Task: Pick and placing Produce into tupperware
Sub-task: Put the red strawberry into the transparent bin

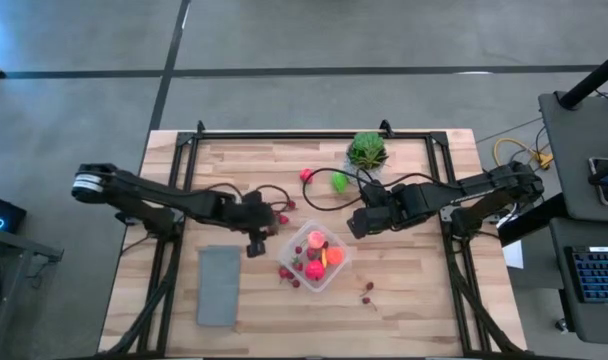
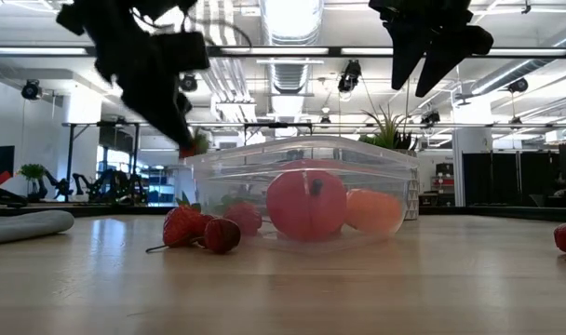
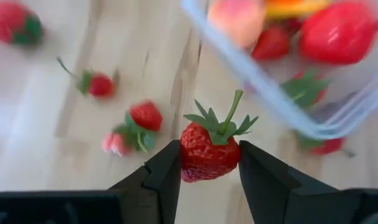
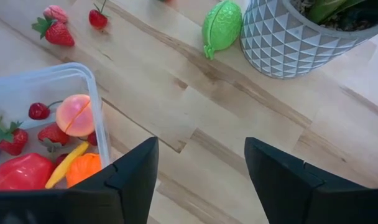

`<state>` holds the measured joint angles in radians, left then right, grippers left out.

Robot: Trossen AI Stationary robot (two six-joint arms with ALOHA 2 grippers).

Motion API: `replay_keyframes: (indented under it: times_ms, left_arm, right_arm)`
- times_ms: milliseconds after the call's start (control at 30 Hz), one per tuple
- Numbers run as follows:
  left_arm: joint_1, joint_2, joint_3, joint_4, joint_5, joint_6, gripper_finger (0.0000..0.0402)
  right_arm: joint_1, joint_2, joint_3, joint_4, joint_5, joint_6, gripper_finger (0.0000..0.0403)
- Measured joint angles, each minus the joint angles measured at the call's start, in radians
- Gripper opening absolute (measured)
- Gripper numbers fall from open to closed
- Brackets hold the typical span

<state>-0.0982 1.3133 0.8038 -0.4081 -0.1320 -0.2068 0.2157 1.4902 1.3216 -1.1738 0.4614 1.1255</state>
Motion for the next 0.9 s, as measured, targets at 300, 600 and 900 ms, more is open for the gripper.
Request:
replay_keyframes:
  times_ms: [300,600,900]
  left_arm:
    - [-0.022,-0.095,-0.002,0.196,0.153,-0.031,0.0128]
    - [-0.143,0.085,0.035,0.289,0.183,-0.129,0.0128]
    - [-0.159,0.225,0.112,0.286,0.141,-0.154,0.0128]
  right_arm:
    - [0.001,-0.002,0.0,-0.01,-0.026,-0.034,0.0231]
    - [0.002,-0.007,-0.002,-0.059,-0.072,-0.095,0.0235]
    - [0.002,-0.007,-0.002,-0.057,-0.072,-0.101,0.0235]
